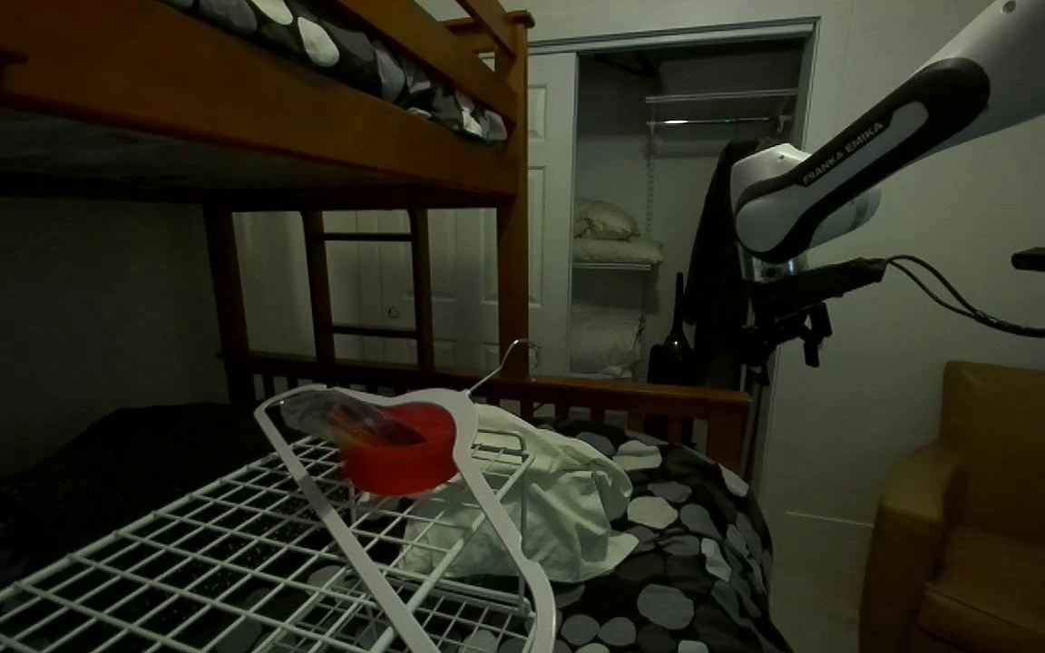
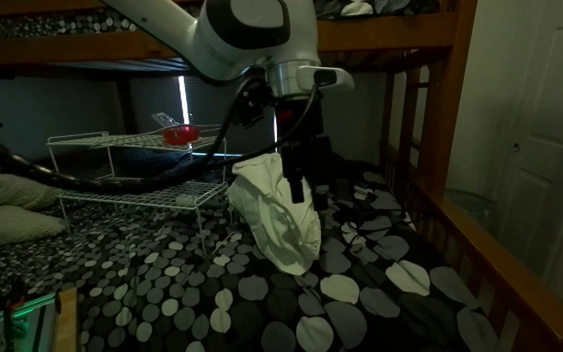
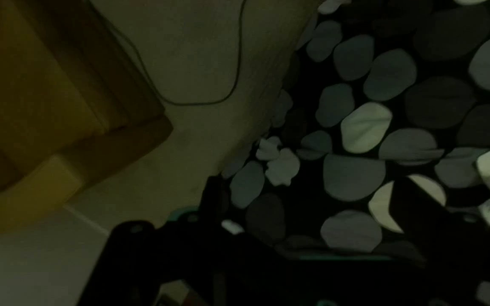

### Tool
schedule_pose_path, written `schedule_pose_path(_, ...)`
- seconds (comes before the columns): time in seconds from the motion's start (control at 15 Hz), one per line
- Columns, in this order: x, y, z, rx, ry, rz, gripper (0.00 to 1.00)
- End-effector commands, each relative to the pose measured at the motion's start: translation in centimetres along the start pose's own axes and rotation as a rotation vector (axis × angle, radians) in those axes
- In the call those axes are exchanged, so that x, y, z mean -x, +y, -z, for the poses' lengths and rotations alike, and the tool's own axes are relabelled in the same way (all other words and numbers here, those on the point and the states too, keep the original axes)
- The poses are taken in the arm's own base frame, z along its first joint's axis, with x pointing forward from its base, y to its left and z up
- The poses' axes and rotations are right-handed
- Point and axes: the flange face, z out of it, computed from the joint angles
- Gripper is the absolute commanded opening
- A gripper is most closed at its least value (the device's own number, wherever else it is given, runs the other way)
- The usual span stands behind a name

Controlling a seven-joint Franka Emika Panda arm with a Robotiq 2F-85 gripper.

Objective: Put the hanger on top of the rack

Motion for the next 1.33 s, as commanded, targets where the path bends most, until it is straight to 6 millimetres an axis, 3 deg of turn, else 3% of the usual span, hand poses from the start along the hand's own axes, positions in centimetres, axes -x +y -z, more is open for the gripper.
schedule_pose_path(0.0, -7.2, 0.8, -3.2, 0.117, 0.126, 0.134, 1.00)
schedule_pose_path(0.2, -13.0, -0.2, -4.8, 0.097, 0.277, 0.265, 1.00)
schedule_pose_path(0.33, -16.8, -2.3, -5.5, 0.065, 0.366, 0.355, 1.00)
schedule_pose_path(0.6, -21.7, -10.9, -5.8, -0.044, 0.470, 0.544, 1.00)
schedule_pose_path(0.73, -23.3, -15.7, -5.5, -0.120, 0.484, 0.641, 1.00)
schedule_pose_path(0.8, -23.7, -16.8, -5.0, -0.157, 0.512, 0.688, 1.00)
schedule_pose_path(0.87, -21.8, -15.4, -5.1, -0.104, 0.494, 0.621, 1.00)
schedule_pose_path(1.0, -22.8, -17.8, -4.7, -0.142, 0.519, 0.670, 1.00)
schedule_pose_path(1.13, -23.3, -17.6, -4.7, -0.142, 0.525, 0.676, 1.00)
schedule_pose_path(1.27, -23.5, -18.5, -7.3, -0.169, 0.390, 0.584, 1.00)
